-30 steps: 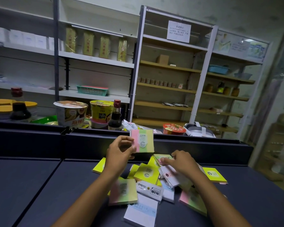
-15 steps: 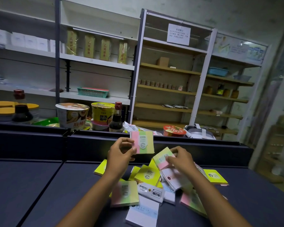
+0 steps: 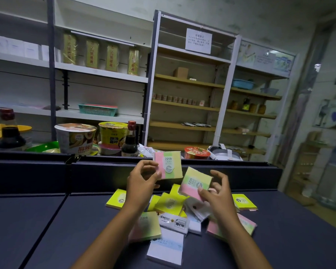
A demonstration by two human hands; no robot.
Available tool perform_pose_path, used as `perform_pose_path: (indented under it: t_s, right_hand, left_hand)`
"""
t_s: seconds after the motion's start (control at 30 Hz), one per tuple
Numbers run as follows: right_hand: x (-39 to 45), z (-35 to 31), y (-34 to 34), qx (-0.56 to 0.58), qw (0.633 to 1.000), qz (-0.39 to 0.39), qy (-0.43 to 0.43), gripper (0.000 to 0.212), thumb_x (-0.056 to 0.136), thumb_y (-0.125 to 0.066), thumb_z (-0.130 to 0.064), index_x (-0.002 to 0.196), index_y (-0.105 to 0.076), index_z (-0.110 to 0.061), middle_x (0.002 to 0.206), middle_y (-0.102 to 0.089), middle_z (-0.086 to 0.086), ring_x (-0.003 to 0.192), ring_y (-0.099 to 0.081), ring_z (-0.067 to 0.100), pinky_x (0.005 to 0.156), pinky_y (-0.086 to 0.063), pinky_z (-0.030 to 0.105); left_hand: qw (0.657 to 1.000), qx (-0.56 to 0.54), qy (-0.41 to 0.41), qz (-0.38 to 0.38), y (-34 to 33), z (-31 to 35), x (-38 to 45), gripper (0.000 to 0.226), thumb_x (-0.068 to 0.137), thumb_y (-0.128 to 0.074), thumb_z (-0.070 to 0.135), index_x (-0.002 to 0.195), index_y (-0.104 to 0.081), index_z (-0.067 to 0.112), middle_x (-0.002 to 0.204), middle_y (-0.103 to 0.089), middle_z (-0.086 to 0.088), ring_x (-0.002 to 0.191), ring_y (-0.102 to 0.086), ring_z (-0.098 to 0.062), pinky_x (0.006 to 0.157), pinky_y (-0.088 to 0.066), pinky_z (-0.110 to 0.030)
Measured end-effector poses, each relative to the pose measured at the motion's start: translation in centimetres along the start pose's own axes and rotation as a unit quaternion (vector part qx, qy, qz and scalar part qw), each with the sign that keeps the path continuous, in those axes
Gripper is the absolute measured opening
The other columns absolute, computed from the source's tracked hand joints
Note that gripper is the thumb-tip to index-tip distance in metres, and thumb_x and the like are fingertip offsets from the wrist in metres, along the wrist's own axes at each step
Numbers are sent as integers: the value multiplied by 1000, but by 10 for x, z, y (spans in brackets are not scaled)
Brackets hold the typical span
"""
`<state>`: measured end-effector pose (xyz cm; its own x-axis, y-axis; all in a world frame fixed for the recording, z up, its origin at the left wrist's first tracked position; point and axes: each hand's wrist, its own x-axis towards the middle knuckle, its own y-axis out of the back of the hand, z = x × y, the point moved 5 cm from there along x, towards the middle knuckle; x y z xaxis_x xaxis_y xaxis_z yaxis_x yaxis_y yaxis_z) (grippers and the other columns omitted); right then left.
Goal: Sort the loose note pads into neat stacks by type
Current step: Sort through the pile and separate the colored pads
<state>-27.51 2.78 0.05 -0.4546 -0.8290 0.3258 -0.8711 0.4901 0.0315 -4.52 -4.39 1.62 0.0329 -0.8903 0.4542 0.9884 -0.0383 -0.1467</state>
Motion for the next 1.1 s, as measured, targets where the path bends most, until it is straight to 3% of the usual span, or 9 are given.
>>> perform_pose_path:
  t_s: [0.1,0.2,0.33,0.53,0.63,0.8,0.97,1.1]
  right_hand:
    - [-22,2,1,43,999,16,-1,50,84,-71,3,114,-58,-35,101,-71,3,82,-74,15,61,-58,28]
    - [-43,4,2,89,994,58,-12,41,84,-71,2,112,-60,-27,105,-73,6,90,-73,21,67,-59,31]
    - [-69,2,-3,153,984,87,-34,33,86,-70,1,109,-54,-17,96,-77,1,90,-74,19,71,-56,34]
    - [-117,3,-20,174,977,115,-49,27,84,-72,-5,102,-55,-16,95,-78,7,89,-73,15,78,-48,31]
    - [-136,4,-34,179,977,108,-48,26,85,-71,-4,100,-54,-14,94,-78,7,87,-74,13,73,-48,27]
    - [-159,-1,-62,170,982,76,-35,29,85,-70,-1,102,-51,-14,100,-76,5,94,-72,15,79,-50,29]
    - [-175,-18,-97,164,986,35,-8,37,84,-69,7,105,-50,-16,95,-76,4,89,-73,12,64,-55,16]
    - [-186,-30,-131,167,986,-23,17,45,84,-68,8,110,-48,-22,102,-72,5,85,-73,12,64,-56,19]
  left_hand:
    - [1000,-3,-12,-11,-5,14,-5,18,86,-70,4,92,-65,21,89,-73,8,83,-71,-12,58,-58,-27]
    - [1000,-7,-21,-17,-3,29,-14,17,87,-69,5,94,-65,20,92,-73,7,84,-71,-11,60,-59,-28]
    - [1000,-4,-21,-9,21,40,-39,19,87,-70,5,94,-67,23,90,-73,5,83,-72,-11,62,-59,-30]
    - [1000,-23,12,18,96,37,-85,20,86,-70,1,92,-69,20,90,-72,6,75,-72,-17,57,-57,-24]
    - [1000,-8,15,21,127,37,-99,20,85,-69,-2,93,-69,16,92,-72,7,77,-72,-14,58,-57,-23]
    - [999,8,18,43,173,45,-115,21,86,-68,-4,95,-69,15,90,-72,3,77,-71,-12,59,-58,-23]
    - [996,36,18,79,220,65,-137,20,87,-68,-1,95,-69,17,92,-73,4,82,-73,-17,59,-58,-23]
    - [989,75,14,130,260,86,-156,18,87,-69,2,94,-69,19,95,-73,0,82,-73,-18,61,-59,-25]
